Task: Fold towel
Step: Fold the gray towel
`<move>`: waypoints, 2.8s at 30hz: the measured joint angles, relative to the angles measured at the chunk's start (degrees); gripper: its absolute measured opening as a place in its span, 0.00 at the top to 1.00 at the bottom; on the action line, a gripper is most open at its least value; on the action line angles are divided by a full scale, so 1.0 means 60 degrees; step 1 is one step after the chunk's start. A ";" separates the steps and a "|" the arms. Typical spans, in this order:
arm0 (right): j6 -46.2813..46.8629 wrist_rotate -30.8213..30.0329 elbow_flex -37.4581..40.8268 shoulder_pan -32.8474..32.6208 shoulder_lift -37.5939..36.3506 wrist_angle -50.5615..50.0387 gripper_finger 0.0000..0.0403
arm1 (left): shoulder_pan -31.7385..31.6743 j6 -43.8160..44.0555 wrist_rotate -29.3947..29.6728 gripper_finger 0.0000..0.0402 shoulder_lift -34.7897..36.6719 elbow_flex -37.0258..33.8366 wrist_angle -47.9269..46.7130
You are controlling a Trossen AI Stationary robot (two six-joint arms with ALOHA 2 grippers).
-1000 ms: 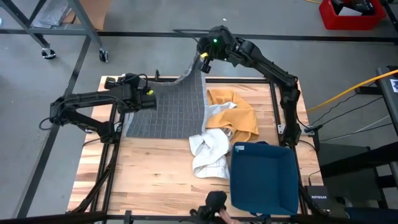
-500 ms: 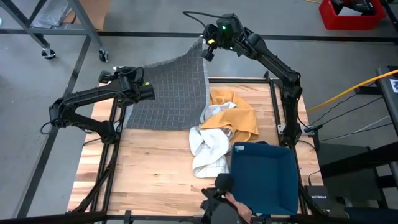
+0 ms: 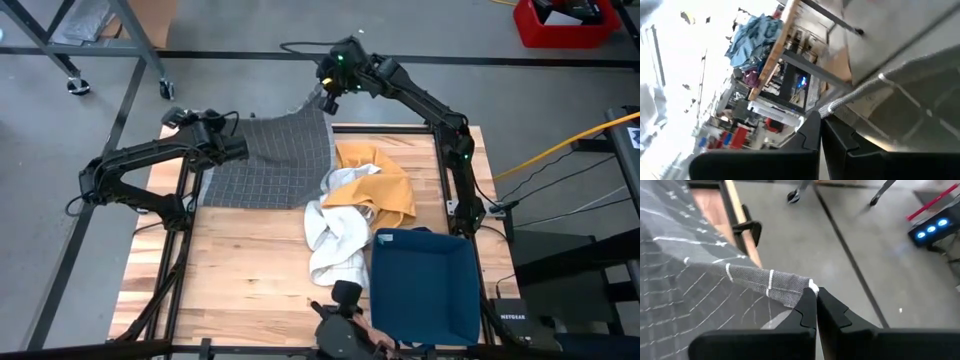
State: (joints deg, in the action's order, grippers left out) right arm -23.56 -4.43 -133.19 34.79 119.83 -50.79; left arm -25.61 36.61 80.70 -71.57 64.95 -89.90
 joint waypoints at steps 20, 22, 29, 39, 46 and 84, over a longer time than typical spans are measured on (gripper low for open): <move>0.0733 0.1215 0.0000 -0.0870 -0.0015 -0.3623 1.00 | 0.0007 -0.3561 -0.3844 1.00 0.0000 0.0004 -0.0018; 0.0856 0.1439 0.0000 -0.1034 -0.0015 -0.3827 1.00 | 0.0008 -0.3897 -0.4356 1.00 0.0000 0.0004 -0.0016; 0.1153 0.1854 0.0000 -0.1524 -0.0007 -0.4480 1.00 | 0.0018 -0.4668 -0.6360 1.00 0.0000 0.0004 -0.0020; 0.1368 0.2029 0.0395 -0.2083 0.0040 -0.4840 1.00 | 0.0203 -0.5127 -0.9597 1.00 0.0000 0.0004 -0.0020; 0.1390 0.2345 0.1130 -0.2473 0.0055 -0.4840 1.00 | 0.0714 -0.4923 -1.0646 1.00 0.0000 0.0004 -0.0016; 0.2456 0.2956 0.1541 -0.3304 0.0058 -0.5021 0.63 | 0.1960 -0.2535 -1.0655 0.69 0.0000 0.0004 -0.0014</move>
State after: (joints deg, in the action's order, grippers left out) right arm -8.83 13.31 -123.94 14.97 120.18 -80.92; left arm -13.85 21.40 16.77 -71.57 64.97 -89.98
